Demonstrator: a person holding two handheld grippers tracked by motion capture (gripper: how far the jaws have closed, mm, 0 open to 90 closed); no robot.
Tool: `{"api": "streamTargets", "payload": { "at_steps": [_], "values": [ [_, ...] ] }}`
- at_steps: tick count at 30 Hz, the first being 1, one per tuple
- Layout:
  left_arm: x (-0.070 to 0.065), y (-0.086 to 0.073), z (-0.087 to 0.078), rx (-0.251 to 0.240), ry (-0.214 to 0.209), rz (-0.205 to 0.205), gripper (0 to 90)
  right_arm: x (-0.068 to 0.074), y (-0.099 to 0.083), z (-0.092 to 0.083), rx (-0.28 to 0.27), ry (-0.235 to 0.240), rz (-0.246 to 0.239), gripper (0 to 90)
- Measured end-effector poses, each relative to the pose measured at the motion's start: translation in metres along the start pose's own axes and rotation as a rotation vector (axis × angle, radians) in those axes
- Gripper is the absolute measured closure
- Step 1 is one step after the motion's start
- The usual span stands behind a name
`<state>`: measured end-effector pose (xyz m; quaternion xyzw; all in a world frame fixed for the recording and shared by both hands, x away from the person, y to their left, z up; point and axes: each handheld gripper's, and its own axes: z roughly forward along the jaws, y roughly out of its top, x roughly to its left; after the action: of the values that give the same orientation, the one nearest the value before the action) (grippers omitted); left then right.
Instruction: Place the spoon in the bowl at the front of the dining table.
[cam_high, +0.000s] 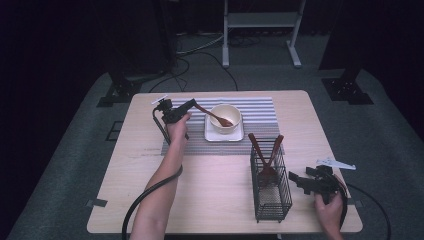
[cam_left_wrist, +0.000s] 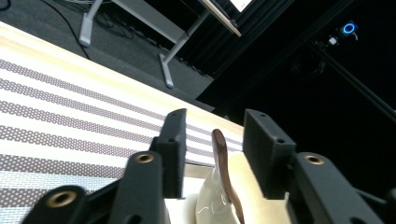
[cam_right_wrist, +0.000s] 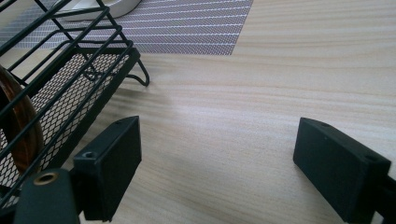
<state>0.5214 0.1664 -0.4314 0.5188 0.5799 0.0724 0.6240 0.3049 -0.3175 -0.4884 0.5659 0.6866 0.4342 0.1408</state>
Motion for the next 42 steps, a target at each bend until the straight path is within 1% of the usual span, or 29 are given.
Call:
{"api": "streamTargets", "payload": {
  "at_steps": [3, 4, 6, 7, 8, 10, 12, 15, 19, 22, 24, 25, 26, 30, 33, 37, 38, 39, 40, 42],
  "values": [
    [0.0, 0.0, -0.001, 0.002, 0.004, 0.012, 53.0, 0.0, 0.0, 0.0, 0.0, -0.001, 0.0, 14.0],
    [0.001, 0.001, -0.003, 0.001, 0.006, 0.011, 51.3, 0.0, 0.0, 0.0, -0.001, -0.001, 0.0, 14.0],
    [0.001, 0.001, -0.004, 0.001, 0.007, 0.018, 50.2, 0.0, 0.0, 0.0, -0.001, -0.002, 0.001, 14.0],
    [0.0, 0.002, -0.006, 0.004, 0.017, 0.036, 45.0, 0.0, 0.0, 0.0, -0.001, -0.004, 0.001, 14.0],
    [0.0, 0.002, -0.006, 0.003, 0.017, 0.039, 41.0, 0.0, 0.0, 0.0, -0.001, -0.005, 0.001, 14.0],
    [0.001, 0.001, -0.008, 0.009, 0.008, 0.032, 37.8, 0.0, 0.0, 0.0, -0.001, -0.006, 0.001, 14.0],
    [0.001, 0.001, -0.01, 0.017, 0.013, 0.038, 34.2, 0.0, 0.0, 0.0, -0.001, -0.009, -0.002, 14.0],
    [0.002, 0.001, -0.012, 0.017, 0.009, 0.029, 31.1, 0.001, 0.0, 0.0, -0.002, -0.014, -0.002, 14.0],
    [0.001, 0.002, -0.014, 0.024, 0.001, 0.033, 26.8, 0.001, 0.0, 0.0, -0.001, -0.015, -0.002, 14.0],
    [-0.001, 0.002, -0.015, 0.029, 0.0, 0.04, 24.1, 0.001, 0.0, 0.0, -0.001, -0.017, -0.002, 14.0],
    [-0.002, 0.001, -0.016, 0.031, -0.015, 0.049, 23.4, 0.001, 0.0, 0.0, -0.001, -0.017, -0.002, 14.0],
    [-0.002, 0.001, -0.016, 0.031, -0.015, 0.049, 21.6, 0.001, 0.0, 0.0, -0.001, -0.017, -0.002, 14.0],
    [-0.001, 0.0, -0.017, 0.042, -0.017, 0.054, 19.7, 0.001, 0.0, 0.0, -0.001, -0.017, -0.002, 14.0],
    [0.002, -0.003, -0.021, 0.049, -0.013, 0.056, 18.3, 0.001, 0.0, 0.0, -0.001, -0.018, -0.002, 14.0],
    [0.001, -0.002, -0.023, 0.051, -0.013, 0.061, 17.1, 0.001, 0.0, 0.0, -0.001, -0.02, -0.003, 14.0],
    [-0.001, -0.001, -0.029, 0.048, -0.027, 0.079, 17.0, 0.001, 0.0, 0.0, 0.0, -0.023, -0.004, 14.0],
    [-0.001, -0.001, -0.029, 0.048, -0.027, 0.079, 17.0, 0.001, 0.0, 0.0, 0.0, -0.023, -0.004, 14.0],
    [-0.002, 0.0, -0.031, 0.048, -0.024, 0.088, 16.5, 0.001, 0.0, 0.0, 0.001, -0.025, -0.005, 14.0],
    [-0.002, 0.0, -0.032, 0.051, -0.021, 0.088, 14.1, 0.002, 0.0, 0.0, 0.001, -0.026, -0.006, 14.0],
    [-0.001, 0.0, -0.034, 0.056, -0.024, 0.094, 13.8, 0.002, 0.0, 0.0, 0.002, -0.027, -0.007, 14.0]
  ]
}}
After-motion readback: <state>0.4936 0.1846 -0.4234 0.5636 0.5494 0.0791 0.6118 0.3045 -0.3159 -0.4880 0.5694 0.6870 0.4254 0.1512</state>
